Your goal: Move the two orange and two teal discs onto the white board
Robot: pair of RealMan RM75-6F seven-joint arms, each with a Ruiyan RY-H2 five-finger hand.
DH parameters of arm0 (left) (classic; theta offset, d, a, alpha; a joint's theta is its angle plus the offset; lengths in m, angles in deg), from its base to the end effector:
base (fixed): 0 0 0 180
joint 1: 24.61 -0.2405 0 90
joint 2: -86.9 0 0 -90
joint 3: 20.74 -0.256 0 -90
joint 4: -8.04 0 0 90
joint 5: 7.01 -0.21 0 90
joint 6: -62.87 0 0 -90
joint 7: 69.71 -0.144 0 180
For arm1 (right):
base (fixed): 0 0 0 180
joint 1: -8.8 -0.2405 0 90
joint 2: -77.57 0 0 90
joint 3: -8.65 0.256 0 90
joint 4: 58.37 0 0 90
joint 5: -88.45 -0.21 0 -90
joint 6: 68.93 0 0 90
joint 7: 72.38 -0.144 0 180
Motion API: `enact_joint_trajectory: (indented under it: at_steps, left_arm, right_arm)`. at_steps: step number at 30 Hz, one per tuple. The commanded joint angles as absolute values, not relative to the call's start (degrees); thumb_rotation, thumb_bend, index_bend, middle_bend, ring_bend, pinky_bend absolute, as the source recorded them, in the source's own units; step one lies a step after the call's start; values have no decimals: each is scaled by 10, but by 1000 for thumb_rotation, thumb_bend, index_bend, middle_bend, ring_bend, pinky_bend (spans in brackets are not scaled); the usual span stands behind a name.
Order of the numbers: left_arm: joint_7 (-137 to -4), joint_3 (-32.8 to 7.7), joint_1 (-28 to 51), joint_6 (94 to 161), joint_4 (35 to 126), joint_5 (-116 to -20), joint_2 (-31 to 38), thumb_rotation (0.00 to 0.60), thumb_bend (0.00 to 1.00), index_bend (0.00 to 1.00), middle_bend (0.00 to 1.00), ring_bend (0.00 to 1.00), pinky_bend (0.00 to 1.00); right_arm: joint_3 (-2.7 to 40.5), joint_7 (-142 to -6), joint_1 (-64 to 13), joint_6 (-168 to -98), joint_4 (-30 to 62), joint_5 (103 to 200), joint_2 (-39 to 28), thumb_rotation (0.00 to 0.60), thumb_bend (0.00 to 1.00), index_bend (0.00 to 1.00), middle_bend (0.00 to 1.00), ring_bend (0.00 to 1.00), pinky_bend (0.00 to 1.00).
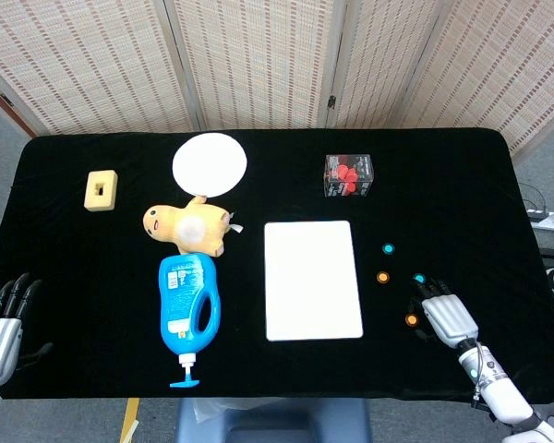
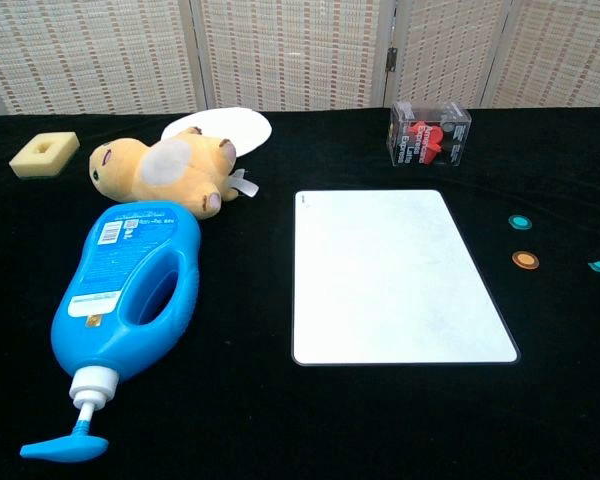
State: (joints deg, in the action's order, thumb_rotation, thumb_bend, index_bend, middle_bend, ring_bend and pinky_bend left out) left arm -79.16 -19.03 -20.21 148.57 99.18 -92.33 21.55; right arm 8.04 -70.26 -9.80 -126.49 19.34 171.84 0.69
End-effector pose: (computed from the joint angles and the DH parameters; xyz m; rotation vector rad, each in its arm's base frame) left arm -0.3172 0.1745 0.1534 -1.4275 -0.7936 -0.7643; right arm -0.3278 -0.2346 0.0439 1.8001 -1.0746 0.6134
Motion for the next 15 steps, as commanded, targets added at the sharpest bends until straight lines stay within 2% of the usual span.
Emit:
enact_joint_trajectory:
  at_steps: [1, 15]
  left_arm:
    - [-791, -190, -202, 1486, 992, -923, 215, 600, 89, 0, 0, 5, 0]
    - [-789, -190, -205, 1487, 987, -921, 213, 600, 89, 0, 0, 5, 0]
  right_arm:
    - [81, -703, -100, -1264, 190, 1716, 4, 600, 326, 435, 117, 127, 0]
    - [77, -704, -108, -1253, 181, 1704, -3, 600, 379, 485, 134, 124, 0]
